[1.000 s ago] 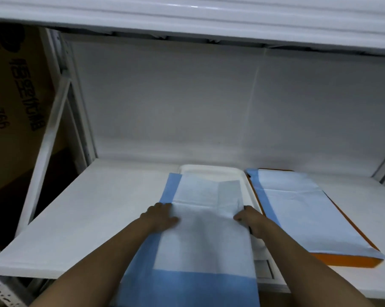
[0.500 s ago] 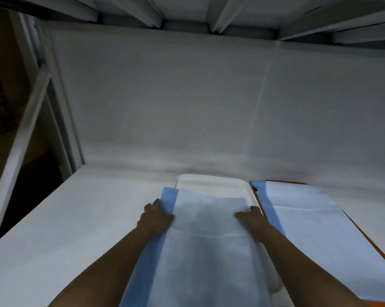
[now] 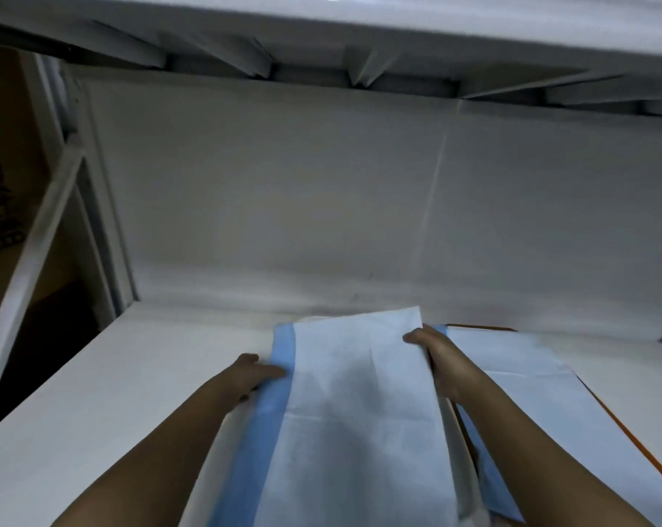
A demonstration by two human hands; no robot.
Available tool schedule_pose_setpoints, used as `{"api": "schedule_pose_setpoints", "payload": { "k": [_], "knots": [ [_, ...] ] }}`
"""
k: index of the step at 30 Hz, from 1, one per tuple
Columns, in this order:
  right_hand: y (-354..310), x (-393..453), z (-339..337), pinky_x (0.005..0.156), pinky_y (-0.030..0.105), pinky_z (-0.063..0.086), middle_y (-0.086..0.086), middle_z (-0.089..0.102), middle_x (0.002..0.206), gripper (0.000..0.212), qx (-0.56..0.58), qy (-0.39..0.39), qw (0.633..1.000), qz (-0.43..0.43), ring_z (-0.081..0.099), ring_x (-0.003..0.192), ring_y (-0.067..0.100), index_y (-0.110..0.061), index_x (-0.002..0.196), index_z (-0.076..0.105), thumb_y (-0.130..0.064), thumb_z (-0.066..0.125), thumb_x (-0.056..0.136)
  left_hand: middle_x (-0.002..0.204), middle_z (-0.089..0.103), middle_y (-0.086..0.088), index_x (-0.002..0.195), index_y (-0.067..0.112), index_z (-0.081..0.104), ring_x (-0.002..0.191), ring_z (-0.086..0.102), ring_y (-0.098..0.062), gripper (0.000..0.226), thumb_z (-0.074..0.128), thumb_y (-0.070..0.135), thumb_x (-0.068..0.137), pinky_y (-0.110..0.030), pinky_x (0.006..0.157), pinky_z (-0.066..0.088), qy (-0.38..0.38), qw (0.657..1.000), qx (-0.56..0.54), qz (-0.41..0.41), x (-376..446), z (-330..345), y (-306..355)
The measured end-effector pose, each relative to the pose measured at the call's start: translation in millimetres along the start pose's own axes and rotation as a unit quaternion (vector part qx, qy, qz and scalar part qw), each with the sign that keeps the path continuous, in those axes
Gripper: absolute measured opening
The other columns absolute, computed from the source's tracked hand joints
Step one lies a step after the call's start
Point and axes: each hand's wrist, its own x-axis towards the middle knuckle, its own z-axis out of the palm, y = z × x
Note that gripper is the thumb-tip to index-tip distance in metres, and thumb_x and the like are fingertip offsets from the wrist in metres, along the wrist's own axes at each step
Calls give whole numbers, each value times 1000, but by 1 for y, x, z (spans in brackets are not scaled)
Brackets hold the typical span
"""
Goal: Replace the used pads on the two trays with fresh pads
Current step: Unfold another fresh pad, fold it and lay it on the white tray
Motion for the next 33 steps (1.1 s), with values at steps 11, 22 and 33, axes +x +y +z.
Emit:
{"api": "schedule_pose_setpoints", "payload": {
  "k": [11, 22, 33],
  "knots": [
    [-68, -64, 11, 77, 35, 50, 16, 65, 94, 26, 8, -25, 997, -78, 63, 84, 27, -4, 97, 58, 8, 38, 86, 110, 66, 5, 101, 27, 67, 100, 61, -10, 44, 76, 49, 63, -37, 92, 49, 55, 887, 256, 380, -79, -41, 97],
    [-82, -97, 11, 63, 23, 55, 8, 73, 97, 20, -19, 19, 989, -148, 71, 83, 17, -8, 107, 65, -19, 56, 94, 72, 67, 8, 78, 15, 68, 69, 60, -5, 8, 73, 9, 80, -13, 66, 46, -12, 921, 183, 345, -111, -51, 109],
    [-89, -104, 31, 61, 22, 54, 2, 71, 82, 11, -23, 32, 974, -223, 68, 71, 13, -11, 94, 61, -4, 53, 93, 111, 61, 12, 119, 28, 57, 105, 58, -6, 65, 64, 60, 62, -23, 95, 45, -18, 847, 404, 345, -123, -18, 130]
  ]
}}
